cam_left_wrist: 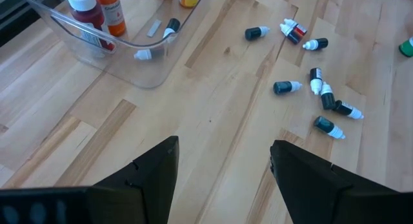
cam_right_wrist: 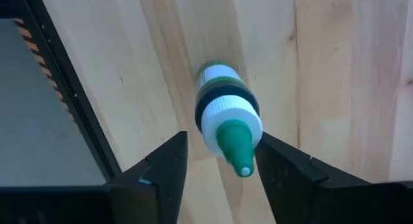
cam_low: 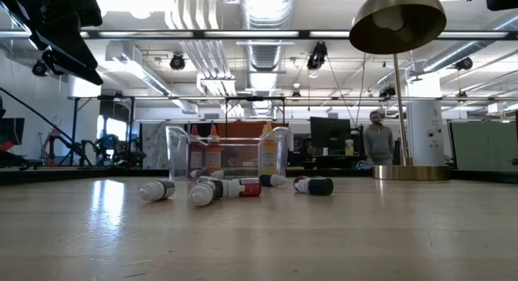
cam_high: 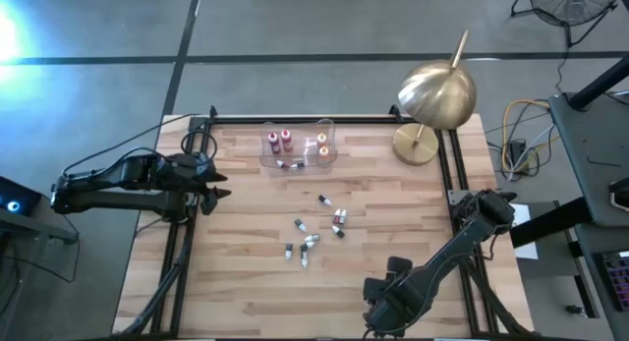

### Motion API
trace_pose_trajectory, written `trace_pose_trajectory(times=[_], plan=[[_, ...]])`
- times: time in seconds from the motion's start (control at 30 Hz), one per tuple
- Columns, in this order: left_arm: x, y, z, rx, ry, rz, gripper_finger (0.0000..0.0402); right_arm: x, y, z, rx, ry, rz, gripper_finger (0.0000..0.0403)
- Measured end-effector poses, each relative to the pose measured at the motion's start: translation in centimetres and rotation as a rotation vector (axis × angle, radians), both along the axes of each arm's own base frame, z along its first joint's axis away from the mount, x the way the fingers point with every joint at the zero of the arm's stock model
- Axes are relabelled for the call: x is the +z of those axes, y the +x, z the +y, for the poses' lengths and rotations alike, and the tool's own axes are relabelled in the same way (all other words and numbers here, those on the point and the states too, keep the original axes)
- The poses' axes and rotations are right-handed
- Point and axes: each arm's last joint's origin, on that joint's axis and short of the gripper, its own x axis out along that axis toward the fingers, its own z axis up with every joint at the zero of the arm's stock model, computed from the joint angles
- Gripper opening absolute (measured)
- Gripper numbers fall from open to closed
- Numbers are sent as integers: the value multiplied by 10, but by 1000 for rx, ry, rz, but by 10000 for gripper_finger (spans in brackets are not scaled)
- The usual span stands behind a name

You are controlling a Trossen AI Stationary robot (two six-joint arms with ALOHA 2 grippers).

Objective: Pick & Place food coloring
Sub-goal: Put the large green food coloring bottle into the transparent bin

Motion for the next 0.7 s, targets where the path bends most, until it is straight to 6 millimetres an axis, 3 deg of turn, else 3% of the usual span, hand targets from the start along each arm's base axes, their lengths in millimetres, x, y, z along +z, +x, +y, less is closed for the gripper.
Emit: trace_pose_trajectory(times=[0.17,0.3,0.7], plan=[[0,0,0,-1,0,0,218,0,2,-1,-63,2,-3,124],[0,0,0,-1,0,0,218,0,2,-1,-69,3,-7,116],[0,0,0,-1,0,0,218,0,2,-1,-68,-5,-15,190]])
